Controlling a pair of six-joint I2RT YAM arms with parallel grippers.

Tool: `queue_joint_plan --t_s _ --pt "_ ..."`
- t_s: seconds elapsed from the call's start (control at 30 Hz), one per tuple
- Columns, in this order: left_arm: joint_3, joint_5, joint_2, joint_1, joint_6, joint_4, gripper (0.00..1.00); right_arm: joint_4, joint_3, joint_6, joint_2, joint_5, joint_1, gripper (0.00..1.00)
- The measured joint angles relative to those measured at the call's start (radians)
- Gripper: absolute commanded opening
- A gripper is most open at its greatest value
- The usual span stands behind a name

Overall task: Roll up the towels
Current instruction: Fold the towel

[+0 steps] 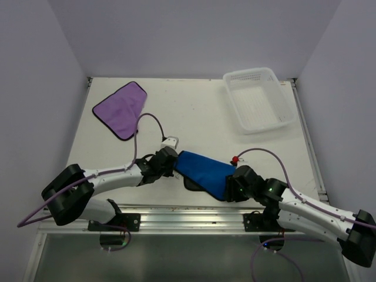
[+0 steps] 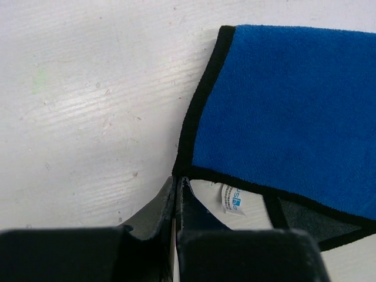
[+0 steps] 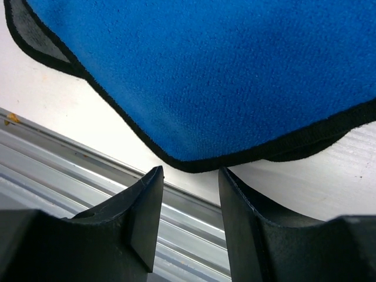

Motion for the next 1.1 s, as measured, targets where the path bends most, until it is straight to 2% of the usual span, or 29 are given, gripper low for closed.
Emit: queue_joint_plan --t_s 0.3,0.6,0.7,0.8,1.0,1.1 --pt "0.005 -0.064 -0.084 -0.001 -0.070 -0.077 0.00 0.049 -0.051 0.041 0.011 -0.005 0.021 0.48" --pt "-0.039 -0.086 -0.170 -0.028 -0.129 -0.084 0.00 0.224 -0.049 0.098 0.131 0.018 0.098 0.47" --pt "-0.045 -0.089 -0.176 -0.041 -0.132 -0.088 0.00 0.264 -0.046 0.122 0.164 0.039 0.118 0.39" --pt "-0.051 -0.092 -0.191 -0.051 -0.134 -0.091 0.00 0.279 -0.043 0.147 0.188 0.069 0.135 0.23" --pt "-0.061 -0.115 -0.230 -0.060 -0.155 -0.113 0.00 0.248 -0.043 0.178 0.182 0.112 0.149 0.00" --pt "-0.061 -0.122 -0.256 -0.060 -0.156 -0.123 0.00 0.220 -0.043 0.185 0.157 0.128 0.150 0.00"
